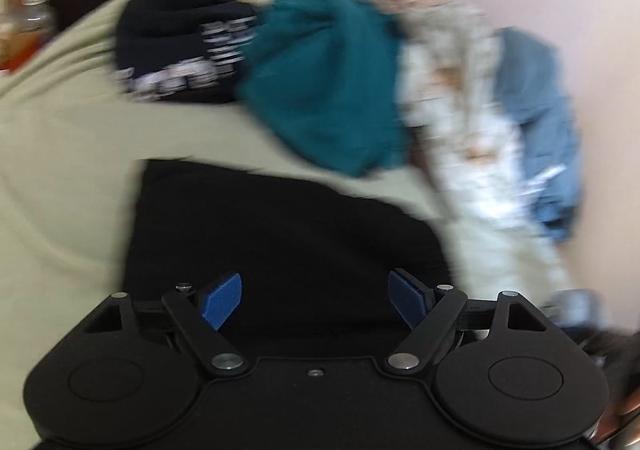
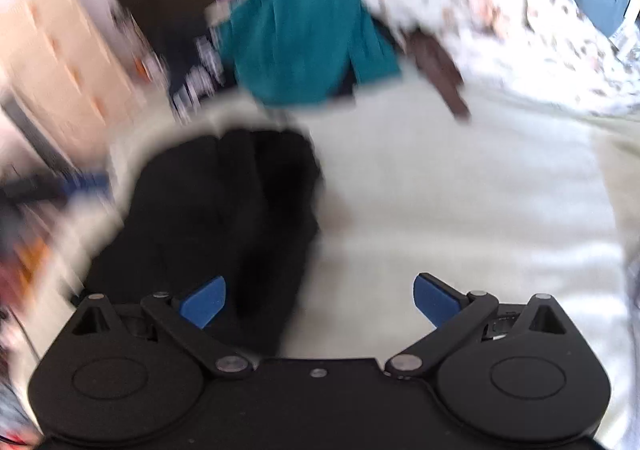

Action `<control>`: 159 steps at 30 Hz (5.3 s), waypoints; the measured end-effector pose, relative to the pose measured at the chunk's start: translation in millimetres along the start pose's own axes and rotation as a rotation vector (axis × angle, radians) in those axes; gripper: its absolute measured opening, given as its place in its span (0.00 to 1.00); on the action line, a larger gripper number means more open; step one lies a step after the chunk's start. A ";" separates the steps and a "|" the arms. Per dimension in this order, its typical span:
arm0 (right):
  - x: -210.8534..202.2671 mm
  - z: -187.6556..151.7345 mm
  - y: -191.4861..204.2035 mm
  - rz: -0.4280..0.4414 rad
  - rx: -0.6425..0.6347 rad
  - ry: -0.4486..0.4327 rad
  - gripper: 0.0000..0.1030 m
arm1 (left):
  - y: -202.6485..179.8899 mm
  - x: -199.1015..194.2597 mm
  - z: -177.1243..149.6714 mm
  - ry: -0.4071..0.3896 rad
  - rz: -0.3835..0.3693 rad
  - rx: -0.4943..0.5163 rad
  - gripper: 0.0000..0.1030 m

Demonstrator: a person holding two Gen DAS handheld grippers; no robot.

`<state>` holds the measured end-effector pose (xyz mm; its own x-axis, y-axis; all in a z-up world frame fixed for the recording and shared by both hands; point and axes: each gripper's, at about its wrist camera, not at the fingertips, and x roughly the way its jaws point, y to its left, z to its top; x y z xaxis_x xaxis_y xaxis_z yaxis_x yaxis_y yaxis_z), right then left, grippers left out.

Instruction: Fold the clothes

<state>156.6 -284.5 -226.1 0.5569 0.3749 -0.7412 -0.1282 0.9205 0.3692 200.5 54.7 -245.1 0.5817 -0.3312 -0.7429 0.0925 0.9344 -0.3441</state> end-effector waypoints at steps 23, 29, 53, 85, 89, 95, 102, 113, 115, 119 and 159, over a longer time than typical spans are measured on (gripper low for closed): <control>100.7 -39.2 43.5 -0.074 -0.135 0.215 0.63 | 31.6 14.7 -45.7 0.198 0.038 0.063 0.32; 69.7 -7.0 57.4 -0.112 -0.247 0.195 0.72 | 40.7 -15.1 -3.9 0.058 -0.009 0.045 0.39; 147.9 49.2 27.2 -0.202 -0.114 0.050 0.71 | 19.2 107.7 53.1 0.195 0.122 0.153 0.45; 138.5 59.5 55.9 -0.296 -0.174 0.063 0.89 | 4.8 88.2 82.6 0.176 0.196 0.171 0.72; 111.0 54.3 58.6 -0.258 -0.146 0.058 0.99 | 0.3 67.1 80.2 0.165 0.217 0.236 0.87; 94.9 30.3 49.2 -0.167 -0.040 0.083 0.99 | 18.9 59.5 69.2 0.230 0.271 0.232 0.88; 96.4 0.9 22.9 -0.058 0.073 0.167 1.00 | 55.6 56.5 50.2 0.295 0.236 0.113 0.97; 128.0 -26.0 -58.6 0.254 0.434 0.147 0.99 | 106.0 67.0 31.3 0.339 -0.048 -0.241 0.99; 134.6 -30.5 -69.1 0.307 0.479 0.143 1.00 | 108.1 68.6 29.8 0.329 -0.095 -0.267 0.99; 141.9 -33.0 -86.5 0.416 0.570 0.144 1.00 | 104.2 81.0 24.8 0.353 -0.095 -0.229 0.99; 193.4 -12.7 -50.3 0.626 0.612 0.382 0.87 | 112.0 110.7 11.0 0.465 -0.306 -0.266 0.83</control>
<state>260.3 -256.9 -395.1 0.2130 0.8902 -0.4026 0.1999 0.3636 0.9098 284.1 124.1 -359.5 0.1416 -0.6578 -0.7398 -0.0401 0.7429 -0.6682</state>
